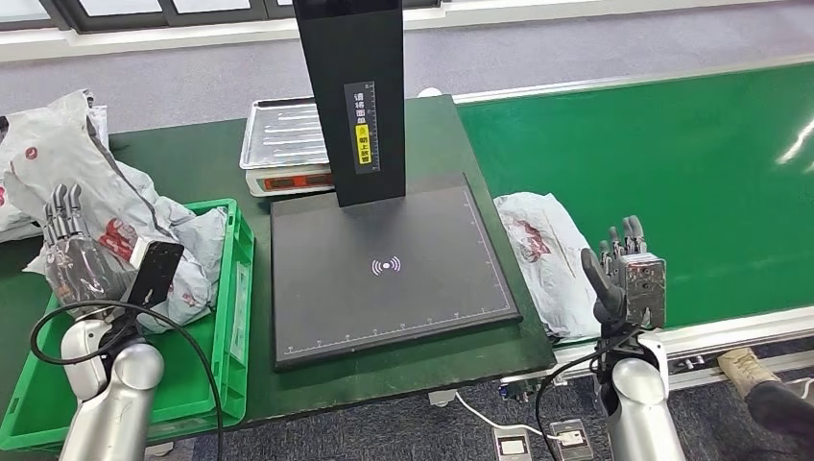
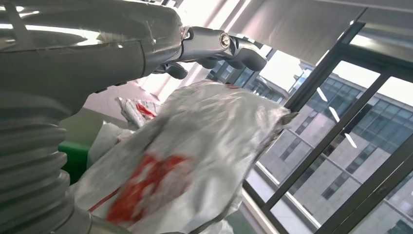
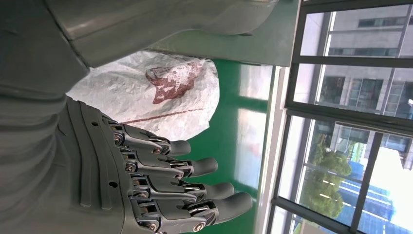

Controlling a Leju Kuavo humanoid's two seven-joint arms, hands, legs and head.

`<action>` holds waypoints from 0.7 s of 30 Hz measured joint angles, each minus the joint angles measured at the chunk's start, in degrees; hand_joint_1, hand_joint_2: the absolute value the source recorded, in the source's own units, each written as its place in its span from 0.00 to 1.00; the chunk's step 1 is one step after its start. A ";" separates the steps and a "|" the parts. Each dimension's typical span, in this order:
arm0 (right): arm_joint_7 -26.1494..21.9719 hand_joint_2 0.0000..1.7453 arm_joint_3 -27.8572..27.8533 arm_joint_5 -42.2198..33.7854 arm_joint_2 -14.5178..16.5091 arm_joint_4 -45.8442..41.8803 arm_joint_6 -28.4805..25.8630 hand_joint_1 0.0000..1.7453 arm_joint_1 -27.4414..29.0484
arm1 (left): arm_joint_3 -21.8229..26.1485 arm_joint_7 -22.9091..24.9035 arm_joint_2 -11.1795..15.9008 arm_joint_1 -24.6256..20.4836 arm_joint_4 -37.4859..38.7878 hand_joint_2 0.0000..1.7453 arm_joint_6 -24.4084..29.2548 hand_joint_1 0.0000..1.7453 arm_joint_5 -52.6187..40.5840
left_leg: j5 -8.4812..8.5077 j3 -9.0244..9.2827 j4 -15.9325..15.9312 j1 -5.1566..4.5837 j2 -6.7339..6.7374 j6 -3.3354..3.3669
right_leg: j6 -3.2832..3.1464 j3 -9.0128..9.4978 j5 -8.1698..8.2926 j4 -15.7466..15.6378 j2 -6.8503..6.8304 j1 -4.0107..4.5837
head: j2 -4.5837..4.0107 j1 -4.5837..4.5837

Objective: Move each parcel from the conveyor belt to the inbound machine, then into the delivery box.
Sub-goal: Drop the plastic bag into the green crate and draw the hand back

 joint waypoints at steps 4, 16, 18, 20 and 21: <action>0.08 1.00 -0.03 0.25 0.00 0.01 0.38 0.00 -0.05 | -0.14 1.10 -0.32 1.96 -2.78 1.00 -0.82 0.00 -1.71 | 0.01 0.01 0.00 0.01 0.02 -0.01 | 0.00 0.01 0.00 0.02 0.02 0.01 | 0.00 0.00; -0.52 1.00 0.22 1.99 0.19 5.60 1.11 0.00 -7.10 | -2.09 -15.59 -3.13 6.39 -10.96 1.00 -25.02 0.00 35.69 | 0.05 -0.02 0.01 0.00 0.01 0.05 | 0.03 0.01 0.02 -0.01 -0.06 -0.01 | 0.01 0.00; -0.83 0.75 0.52 2.70 0.31 7.81 0.10 0.00 -9.25 | -3.16 -18.45 -3.91 3.58 -7.22 1.00 -30.41 0.00 41.57 | 0.13 -0.03 0.01 -0.01 -0.02 0.10 | 0.06 0.04 0.09 0.00 -0.11 -0.01 | 0.01 -0.01; -0.94 0.25 0.81 3.00 0.39 9.45 -0.39 0.00 -10.79 | -4.11 -19.75 -4.61 1.18 -3.78 1.00 -32.01 0.00 43.54 | 0.18 -0.02 0.01 -0.01 -0.02 0.10 | 0.06 0.05 0.14 0.00 -0.11 -0.01 | 0.00 -0.01; -0.93 0.25 0.92 3.11 0.42 10.09 -0.73 0.00 -11.27 | -4.49 -20.05 -4.99 0.24 -2.40 1.00 -32.54 0.00 44.25 | 0.18 -0.01 0.02 -0.01 -0.02 0.10 | 0.07 0.05 0.15 0.01 -0.09 -0.01 | 0.00 -0.01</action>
